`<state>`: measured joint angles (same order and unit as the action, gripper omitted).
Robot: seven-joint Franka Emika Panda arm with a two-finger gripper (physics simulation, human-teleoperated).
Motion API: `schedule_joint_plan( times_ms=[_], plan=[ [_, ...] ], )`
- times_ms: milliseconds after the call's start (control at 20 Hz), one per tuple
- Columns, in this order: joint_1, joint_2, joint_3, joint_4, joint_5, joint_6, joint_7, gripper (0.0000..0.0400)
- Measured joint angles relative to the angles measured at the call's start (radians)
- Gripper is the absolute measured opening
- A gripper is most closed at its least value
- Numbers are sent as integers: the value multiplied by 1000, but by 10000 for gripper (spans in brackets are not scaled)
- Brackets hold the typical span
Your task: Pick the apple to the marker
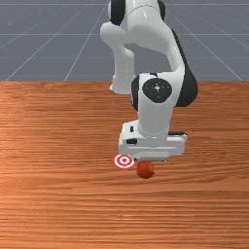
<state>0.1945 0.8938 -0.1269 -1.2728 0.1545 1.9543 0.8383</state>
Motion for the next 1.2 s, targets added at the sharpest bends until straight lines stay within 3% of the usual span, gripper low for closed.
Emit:
schedule_joint_plan(
  times_ms=[300,350,450,600,650,700,800,900,950,1050,1200],
  plan=[
    [-27,278,0,368,-12,-146,28,400],
    [-31,309,-2,420,-17,-192,32,245],
    [-36,329,-8,463,-24,-247,36,343],
    [-40,314,-10,455,-24,-266,38,387],
    [-41,309,-10,447,-23,-267,39,238],
    [-40,298,-10,431,-22,-266,39,197],
    [-34,223,-14,298,-17,-178,36,146],
    [-13,128,-22,117,-17,-23,34,130],
    [0,82,-24,27,-18,44,32,85],
    [19,-2,-25,-134,-18,129,25,34],
    [27,-100,-43,-344,-22,271,17,9]
  ],
)
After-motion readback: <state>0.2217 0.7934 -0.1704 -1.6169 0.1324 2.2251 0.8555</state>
